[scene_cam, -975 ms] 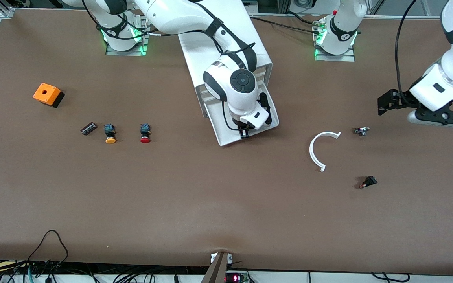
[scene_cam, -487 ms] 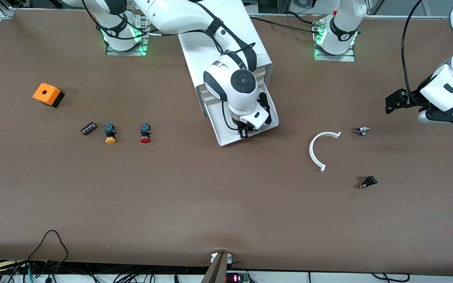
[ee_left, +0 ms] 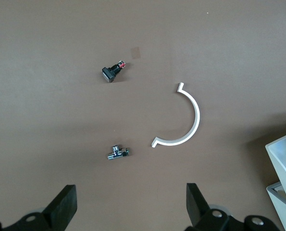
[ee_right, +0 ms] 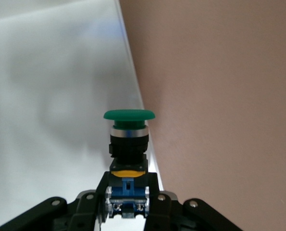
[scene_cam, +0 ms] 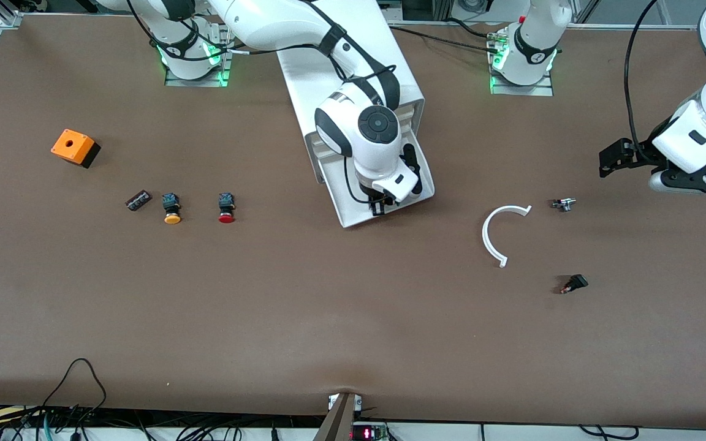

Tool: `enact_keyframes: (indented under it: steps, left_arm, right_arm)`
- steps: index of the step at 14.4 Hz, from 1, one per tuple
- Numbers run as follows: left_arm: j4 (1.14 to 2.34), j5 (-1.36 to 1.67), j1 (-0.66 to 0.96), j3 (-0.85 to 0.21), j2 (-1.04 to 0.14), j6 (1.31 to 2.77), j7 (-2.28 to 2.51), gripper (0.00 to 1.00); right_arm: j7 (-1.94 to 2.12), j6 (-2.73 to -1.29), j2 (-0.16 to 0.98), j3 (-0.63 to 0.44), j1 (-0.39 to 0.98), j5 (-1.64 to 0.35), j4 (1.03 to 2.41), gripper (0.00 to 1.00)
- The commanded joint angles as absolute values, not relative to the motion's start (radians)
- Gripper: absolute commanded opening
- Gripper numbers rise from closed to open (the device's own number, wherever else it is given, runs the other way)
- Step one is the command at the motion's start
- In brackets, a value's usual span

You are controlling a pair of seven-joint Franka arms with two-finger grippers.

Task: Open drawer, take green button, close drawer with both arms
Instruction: 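Lift the green button out of the drawer with the right gripper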

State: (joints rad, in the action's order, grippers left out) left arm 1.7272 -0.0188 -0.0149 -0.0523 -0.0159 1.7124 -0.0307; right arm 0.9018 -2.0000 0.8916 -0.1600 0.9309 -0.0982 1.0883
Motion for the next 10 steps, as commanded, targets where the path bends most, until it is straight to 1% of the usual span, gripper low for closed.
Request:
enact_keyframes:
  steps: [1, 3, 6, 8, 9, 10]
  left_arm:
    - [1.746, -0.015, -0.012, -0.048, 0.008, 1.713, -0.032, 1.0]
    - [1.746, -0.015, -0.012, -0.048, 0.008, 1.712, -0.032, 1.0]
    - [1.744, -0.015, -0.011, -0.049, 0.008, 1.675, -0.029, 1.0]
    - [1.741, -0.008, -0.006, -0.051, 0.003, 1.655, -0.028, 1.0]
    - [1.726, -0.008, -0.002, -0.051, -0.02, 1.635, -0.029, 1.0]
    - [1.706, -0.006, 0.009, -0.051, -0.043, 1.574, -0.029, 1.0]
  right_arm:
    - [0.888, -1.916, 0.848, -0.218, 0.93, -0.092, 1.058, 0.28]
    - [0.887, -1.908, 0.822, -0.259, 0.919, -0.1, 1.058, 0.28]
    - [0.839, -1.913, 0.789, -0.285, 0.894, -0.1, 1.057, 0.28]
    - [0.79, -1.924, 0.769, -0.282, 0.864, -0.1, 1.057, 0.28]
    - [0.77, -1.924, 0.759, -0.288, 0.85, -0.097, 1.061, 0.28]
    - [0.753, -1.919, 0.755, -0.29, 0.833, -0.094, 1.065, 0.28]
